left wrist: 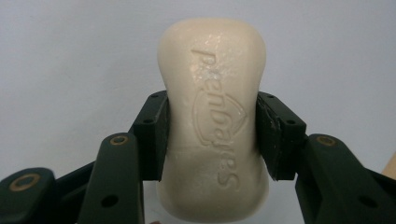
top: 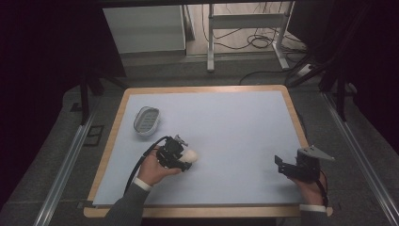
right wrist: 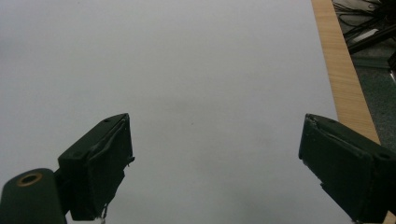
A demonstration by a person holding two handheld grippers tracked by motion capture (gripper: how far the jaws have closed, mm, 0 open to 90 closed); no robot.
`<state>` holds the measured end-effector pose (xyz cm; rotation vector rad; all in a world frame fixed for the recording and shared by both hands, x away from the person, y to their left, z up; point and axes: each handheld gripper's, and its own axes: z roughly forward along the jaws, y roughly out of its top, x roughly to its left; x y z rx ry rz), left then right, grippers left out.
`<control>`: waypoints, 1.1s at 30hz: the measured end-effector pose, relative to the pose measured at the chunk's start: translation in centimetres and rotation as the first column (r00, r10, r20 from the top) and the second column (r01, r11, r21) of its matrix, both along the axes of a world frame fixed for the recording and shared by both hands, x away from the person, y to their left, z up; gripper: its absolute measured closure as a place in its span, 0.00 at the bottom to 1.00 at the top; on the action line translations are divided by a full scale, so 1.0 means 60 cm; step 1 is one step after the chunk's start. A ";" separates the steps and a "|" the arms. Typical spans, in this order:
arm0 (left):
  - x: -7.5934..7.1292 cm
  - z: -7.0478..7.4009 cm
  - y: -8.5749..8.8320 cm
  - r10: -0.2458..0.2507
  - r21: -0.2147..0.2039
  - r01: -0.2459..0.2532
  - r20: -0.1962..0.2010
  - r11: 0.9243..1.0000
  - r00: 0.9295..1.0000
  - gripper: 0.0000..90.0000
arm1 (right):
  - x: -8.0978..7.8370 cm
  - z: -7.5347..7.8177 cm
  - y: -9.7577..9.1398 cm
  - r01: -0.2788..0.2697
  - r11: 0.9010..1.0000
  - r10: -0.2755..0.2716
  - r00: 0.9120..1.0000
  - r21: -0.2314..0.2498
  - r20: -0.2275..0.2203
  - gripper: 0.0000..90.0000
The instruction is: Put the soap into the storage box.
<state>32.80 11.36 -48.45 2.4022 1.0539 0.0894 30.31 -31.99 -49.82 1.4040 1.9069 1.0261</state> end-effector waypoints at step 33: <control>0.027 0.033 0.049 0.067 -0.069 -0.064 0.031 0.996 0.997 0.55 | 0.002 -0.006 0.004 -0.012 1.000 0.012 1.000 -0.009 -0.005 0.10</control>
